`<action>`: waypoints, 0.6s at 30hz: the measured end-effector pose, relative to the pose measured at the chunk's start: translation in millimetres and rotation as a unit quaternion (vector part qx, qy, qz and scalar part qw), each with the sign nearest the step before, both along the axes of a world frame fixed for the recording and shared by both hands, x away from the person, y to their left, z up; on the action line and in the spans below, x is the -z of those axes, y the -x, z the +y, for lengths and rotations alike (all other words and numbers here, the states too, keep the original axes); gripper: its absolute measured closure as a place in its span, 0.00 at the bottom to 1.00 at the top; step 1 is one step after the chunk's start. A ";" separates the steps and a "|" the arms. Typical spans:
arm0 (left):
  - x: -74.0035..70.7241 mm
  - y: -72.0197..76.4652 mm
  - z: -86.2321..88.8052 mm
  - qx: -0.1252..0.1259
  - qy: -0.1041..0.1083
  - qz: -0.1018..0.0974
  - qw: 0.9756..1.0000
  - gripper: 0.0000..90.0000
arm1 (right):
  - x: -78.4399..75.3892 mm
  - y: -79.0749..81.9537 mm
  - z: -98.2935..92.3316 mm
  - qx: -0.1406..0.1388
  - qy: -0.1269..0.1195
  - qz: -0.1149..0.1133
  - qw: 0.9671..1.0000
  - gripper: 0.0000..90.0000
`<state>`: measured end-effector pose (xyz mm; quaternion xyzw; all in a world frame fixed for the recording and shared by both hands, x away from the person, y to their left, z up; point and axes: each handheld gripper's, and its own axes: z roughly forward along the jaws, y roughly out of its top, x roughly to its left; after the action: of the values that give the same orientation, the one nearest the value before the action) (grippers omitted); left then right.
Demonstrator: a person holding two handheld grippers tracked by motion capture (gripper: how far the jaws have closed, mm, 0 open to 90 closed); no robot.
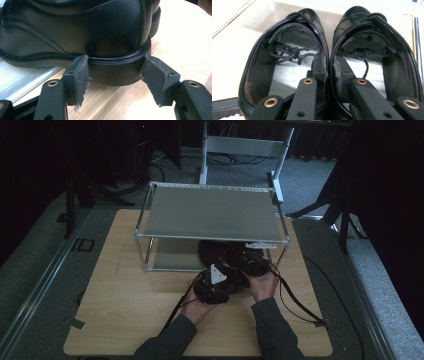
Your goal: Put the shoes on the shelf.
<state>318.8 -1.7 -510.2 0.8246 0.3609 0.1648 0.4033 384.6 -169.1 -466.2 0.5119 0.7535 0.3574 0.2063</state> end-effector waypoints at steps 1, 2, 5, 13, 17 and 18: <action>0.4 0.2 0.1 0.000 -0.001 0.000 1.000 0.42 | 0.5 0.5 0.2 0.000 0.002 -0.001 1.000 0.90; 0.7 0.3 0.3 0.000 -0.002 0.000 1.000 0.42 | 1.0 1.0 0.3 0.001 0.002 -0.002 1.000 0.90; 1.1 -0.4 0.6 -0.002 -0.003 0.000 1.000 0.42 | 1.9 3.3 1.5 0.003 0.002 -0.016 1.000 0.91; 2.1 -9.6 1.5 -0.008 -0.003 0.002 1.000 0.43 | 6.2 1.8 5.9 0.003 0.004 -0.039 0.999 0.91; 2.9 -15.9 0.7 -0.012 -0.009 0.000 1.000 0.42 | 9.1 -1.6 6.8 0.009 0.004 -0.052 0.999 0.91; 2.8 -17.3 1.1 -0.012 -0.005 0.000 1.000 0.42 | 9.1 -1.8 7.1 0.007 0.005 -0.054 0.999 0.91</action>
<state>336.1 -0.6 -512.9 0.8219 0.3702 0.1718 0.3975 386.4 -162.0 -475.2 0.4961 0.7395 0.3792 0.2513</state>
